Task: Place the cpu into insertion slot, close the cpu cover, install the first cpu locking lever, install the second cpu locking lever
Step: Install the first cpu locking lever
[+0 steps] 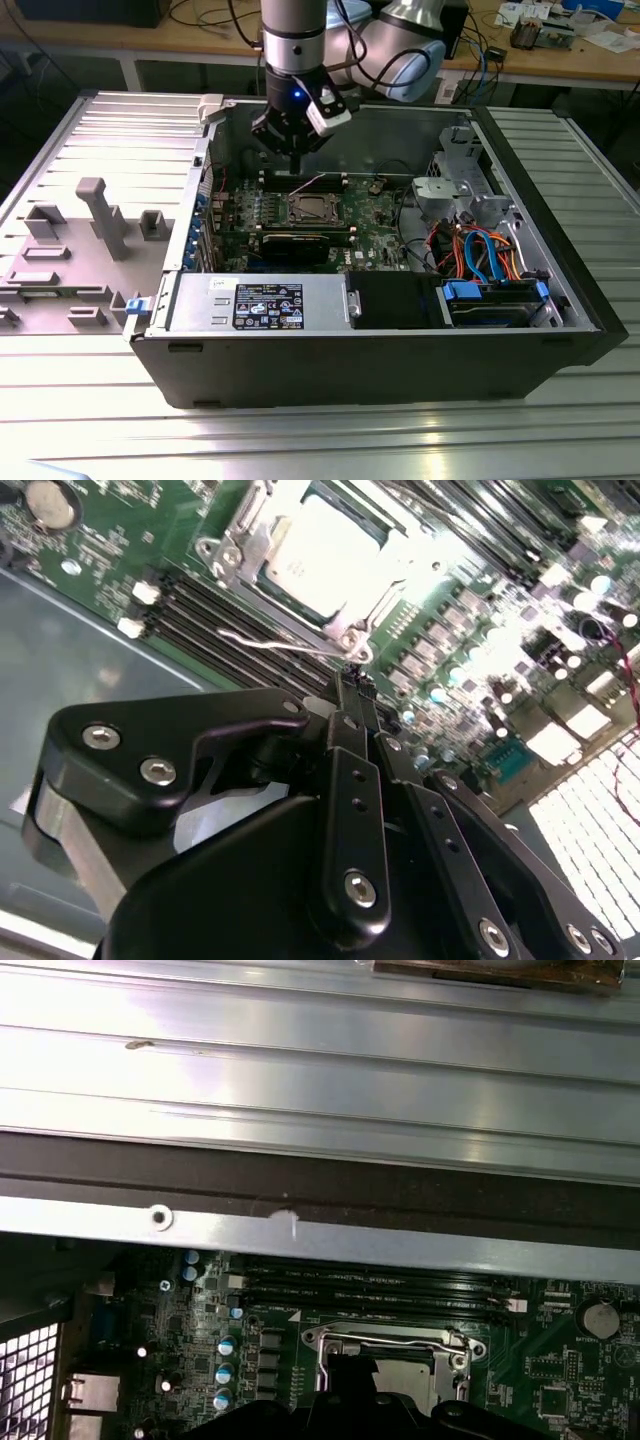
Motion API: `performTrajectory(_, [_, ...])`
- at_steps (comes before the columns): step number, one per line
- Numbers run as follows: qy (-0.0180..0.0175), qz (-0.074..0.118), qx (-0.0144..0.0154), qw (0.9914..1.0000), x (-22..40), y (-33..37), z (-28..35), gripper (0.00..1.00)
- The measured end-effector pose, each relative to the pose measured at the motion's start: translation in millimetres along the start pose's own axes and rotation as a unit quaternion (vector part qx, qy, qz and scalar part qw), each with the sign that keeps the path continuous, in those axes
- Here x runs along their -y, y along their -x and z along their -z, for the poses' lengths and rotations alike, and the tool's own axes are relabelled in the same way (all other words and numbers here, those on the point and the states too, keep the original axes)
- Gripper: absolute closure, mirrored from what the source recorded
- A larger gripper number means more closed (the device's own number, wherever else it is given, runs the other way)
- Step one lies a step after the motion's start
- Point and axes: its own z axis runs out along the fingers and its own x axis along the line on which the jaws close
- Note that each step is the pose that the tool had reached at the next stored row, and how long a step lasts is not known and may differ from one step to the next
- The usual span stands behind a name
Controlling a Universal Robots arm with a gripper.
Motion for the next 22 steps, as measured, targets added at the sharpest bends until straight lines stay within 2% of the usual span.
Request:
performTrajectory(4, [0.0027, -0.002, 0.0003, 0.99999, 0.6, 5.9, -2.4, 0.89])
performTrajectory(7, [0.0028, -0.002, 0.0003, 0.99999, 0.2, 7.5, -5.0, 0.89])
performTrajectory(13, [0.0038, -0.002, 0.0005, 0.99999, 0.0, 13.4, -14.7, 0.89])
performTrajectory(22, [0.0038, -0.002, 0.0004, 0.99999, 0.0, 14.0, -16.2, 0.89])
